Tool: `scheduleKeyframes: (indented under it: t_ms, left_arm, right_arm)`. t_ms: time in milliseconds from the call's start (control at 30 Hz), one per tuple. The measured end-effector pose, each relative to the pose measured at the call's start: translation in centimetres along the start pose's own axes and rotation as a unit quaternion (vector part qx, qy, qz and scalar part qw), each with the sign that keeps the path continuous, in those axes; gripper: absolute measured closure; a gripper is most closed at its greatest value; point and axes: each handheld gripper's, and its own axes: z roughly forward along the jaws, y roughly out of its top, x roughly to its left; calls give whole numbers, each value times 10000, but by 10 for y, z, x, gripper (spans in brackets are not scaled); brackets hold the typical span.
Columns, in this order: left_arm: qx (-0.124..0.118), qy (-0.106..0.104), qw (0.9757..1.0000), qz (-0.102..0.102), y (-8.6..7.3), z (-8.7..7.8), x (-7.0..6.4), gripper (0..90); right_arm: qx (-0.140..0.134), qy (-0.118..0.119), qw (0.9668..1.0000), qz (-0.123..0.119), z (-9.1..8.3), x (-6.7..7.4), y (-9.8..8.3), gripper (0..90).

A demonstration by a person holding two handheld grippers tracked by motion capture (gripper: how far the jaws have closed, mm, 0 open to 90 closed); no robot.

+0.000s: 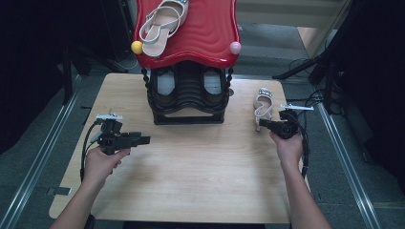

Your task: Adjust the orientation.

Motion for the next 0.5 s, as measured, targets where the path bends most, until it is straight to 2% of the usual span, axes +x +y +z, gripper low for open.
scheduleKeyframes:
  t_ms: [200, 333, 400, 500]
  left_arm:
    - [-24, -4, 10000, 3, 1, 2, 0, 405]
    - [-36, -52, 10000, -71, 2, 3, 1, 405]
    - [25, -41, 10000, -31, 3, 4, 2, 405]
    - [13, -52, 10000, -40, 3, 5, 1, 405]
  right_arm:
    - [-22, -65, 10000, 16, -5, -4, -2, 900]
    - [-34, -141, 9999, 37, -8, -6, -3, 900]
    - [-75, -186, 9998, 54, -11, -9, -5, 900]
    - [-106, -158, 9997, 121, -12, -10, -6, 900]
